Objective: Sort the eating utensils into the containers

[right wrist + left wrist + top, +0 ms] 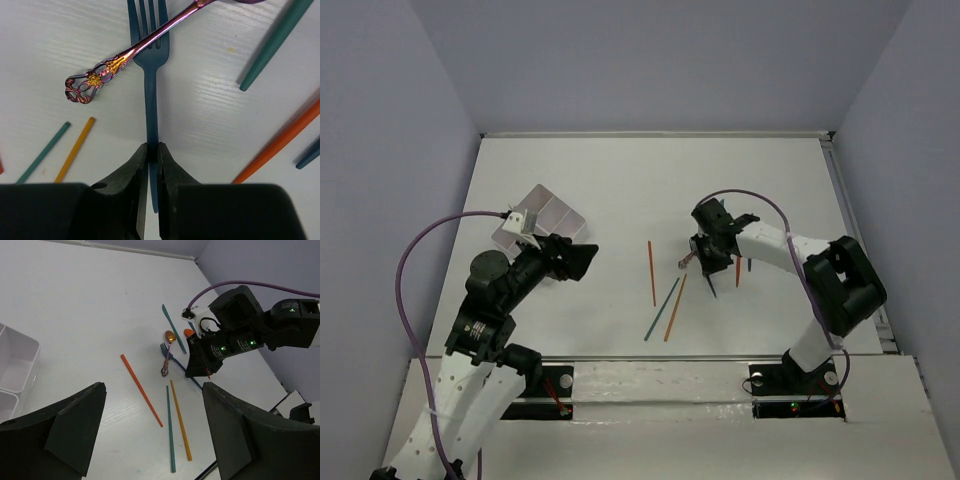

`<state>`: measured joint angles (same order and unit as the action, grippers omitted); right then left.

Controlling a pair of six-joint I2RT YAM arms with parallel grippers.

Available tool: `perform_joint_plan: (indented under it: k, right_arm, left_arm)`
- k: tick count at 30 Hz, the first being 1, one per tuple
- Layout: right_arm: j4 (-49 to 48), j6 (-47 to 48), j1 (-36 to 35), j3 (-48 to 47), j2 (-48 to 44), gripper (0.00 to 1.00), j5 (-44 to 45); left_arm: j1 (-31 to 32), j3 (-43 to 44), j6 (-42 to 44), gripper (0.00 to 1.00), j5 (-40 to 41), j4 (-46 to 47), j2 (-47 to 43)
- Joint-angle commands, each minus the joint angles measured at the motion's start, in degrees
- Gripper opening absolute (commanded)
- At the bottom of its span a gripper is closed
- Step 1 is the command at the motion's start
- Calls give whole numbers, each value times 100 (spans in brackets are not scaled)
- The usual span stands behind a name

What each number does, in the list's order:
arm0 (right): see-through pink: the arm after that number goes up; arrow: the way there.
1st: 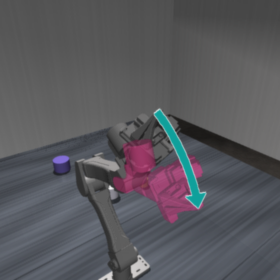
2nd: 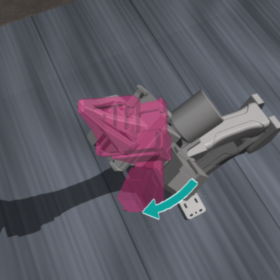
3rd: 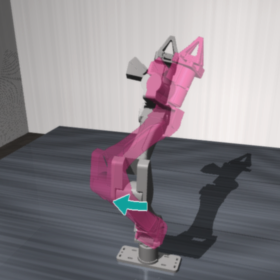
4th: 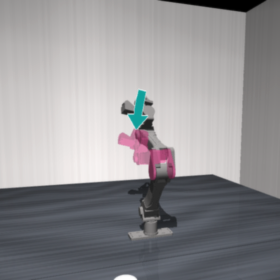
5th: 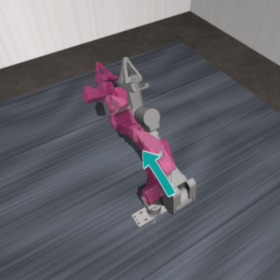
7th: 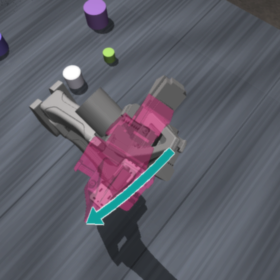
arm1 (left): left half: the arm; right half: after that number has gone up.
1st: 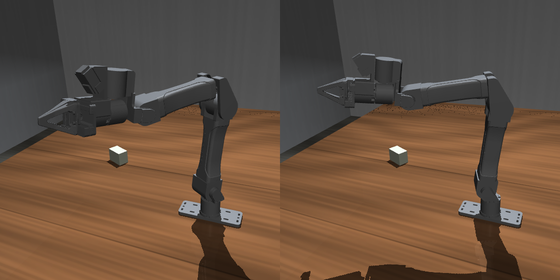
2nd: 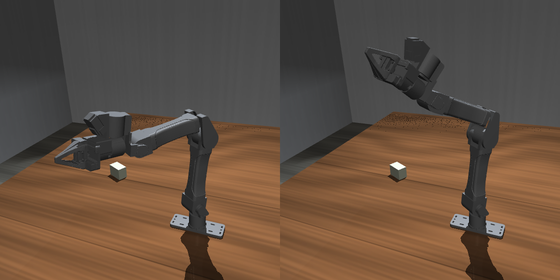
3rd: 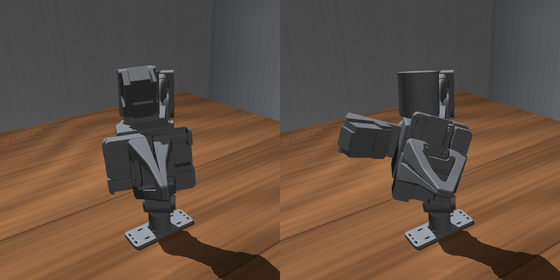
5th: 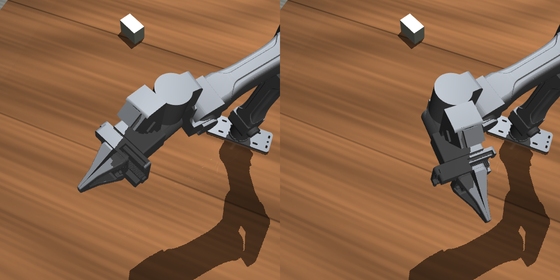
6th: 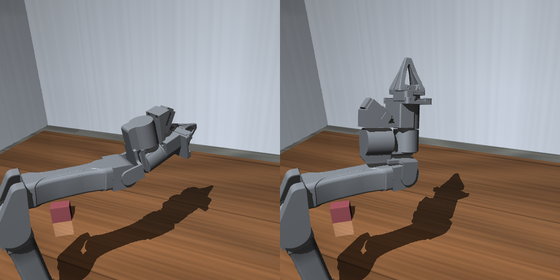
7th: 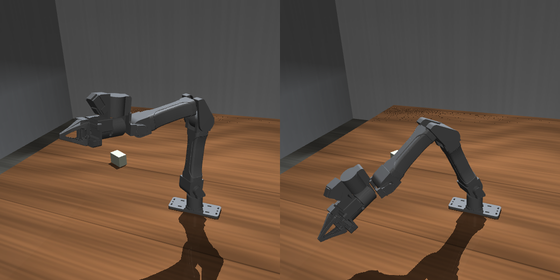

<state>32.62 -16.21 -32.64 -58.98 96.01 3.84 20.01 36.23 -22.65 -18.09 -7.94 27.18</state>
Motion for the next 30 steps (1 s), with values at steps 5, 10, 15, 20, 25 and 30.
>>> perform_joint_plan:
  k: [5,10,15,20,25,30]
  right_arm:
    - [-914,-181,-23,256,-767,7,-1920]
    - [-1862,-673,-23,694,-1241,7,-2772]
    - [-2469,-1033,-23,993,-1427,7,-3432]
    - [-2945,-1209,-23,1160,-1576,7,-3653]
    - [-3569,-1350,-76,1187,-1822,7,-3689]
    - [-3385,-1008,-645,915,-1945,7,-2889]
  left_arm:
    - [-50,-37,-2,90,-143,258,24]
    - [-50,-37,-11,90,-151,276,77]
    - [-50,-54,-133,90,-344,399,235]
    - [-50,-282,-528,89,-643,759,534]
    - [98,-616,-1021,83,-846,1531,981]
    - [740,-635,-1434,80,-328,2059,1614]
